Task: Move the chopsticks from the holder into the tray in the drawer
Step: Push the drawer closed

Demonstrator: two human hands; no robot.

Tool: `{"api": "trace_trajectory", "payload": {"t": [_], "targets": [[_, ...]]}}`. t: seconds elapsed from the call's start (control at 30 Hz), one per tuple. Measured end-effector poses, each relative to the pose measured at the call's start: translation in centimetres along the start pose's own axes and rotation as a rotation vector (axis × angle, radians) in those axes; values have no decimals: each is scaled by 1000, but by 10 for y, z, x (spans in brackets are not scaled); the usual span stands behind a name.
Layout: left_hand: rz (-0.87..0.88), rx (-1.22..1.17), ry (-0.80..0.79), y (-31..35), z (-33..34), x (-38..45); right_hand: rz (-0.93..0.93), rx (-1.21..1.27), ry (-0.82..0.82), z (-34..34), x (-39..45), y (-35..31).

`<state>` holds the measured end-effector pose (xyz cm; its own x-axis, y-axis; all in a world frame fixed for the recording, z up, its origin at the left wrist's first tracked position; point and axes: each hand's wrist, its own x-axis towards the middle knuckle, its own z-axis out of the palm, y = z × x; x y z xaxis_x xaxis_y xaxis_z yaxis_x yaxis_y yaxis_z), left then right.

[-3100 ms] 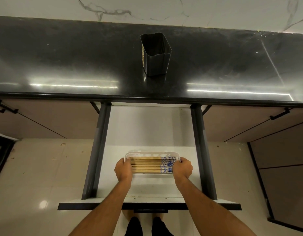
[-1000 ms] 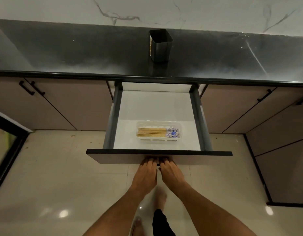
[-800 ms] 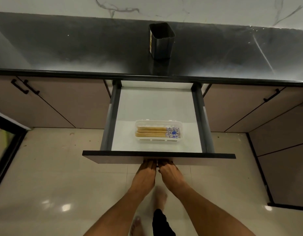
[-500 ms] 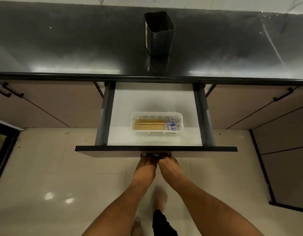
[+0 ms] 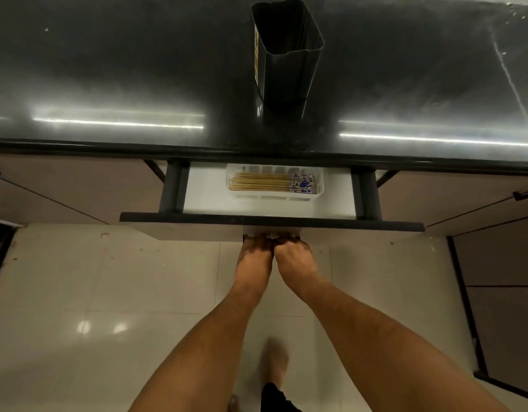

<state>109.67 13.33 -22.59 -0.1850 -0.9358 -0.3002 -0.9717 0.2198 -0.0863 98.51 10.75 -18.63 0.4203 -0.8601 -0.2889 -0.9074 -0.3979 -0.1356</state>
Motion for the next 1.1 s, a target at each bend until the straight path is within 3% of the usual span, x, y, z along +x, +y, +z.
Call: {"api": "trace_trajectory", "payload": {"t": [0.4,0.53,0.63,0.73,1.1], "targets": [[-124,-310,48,-28,-26,80,43,52,35,-23,84,26],[-73,-159,144,-34,-27,108,89,43,-9,-27,107,32],[-72,-58,103,-39,-30,127,92,-7,-42,-30,125,37],[-76,-49,108,-41,-30,136,122,-22,-68,-31,134,40],[-126,-133,184,-49,-32,159,116,-93,70,-36,154,44]]}}
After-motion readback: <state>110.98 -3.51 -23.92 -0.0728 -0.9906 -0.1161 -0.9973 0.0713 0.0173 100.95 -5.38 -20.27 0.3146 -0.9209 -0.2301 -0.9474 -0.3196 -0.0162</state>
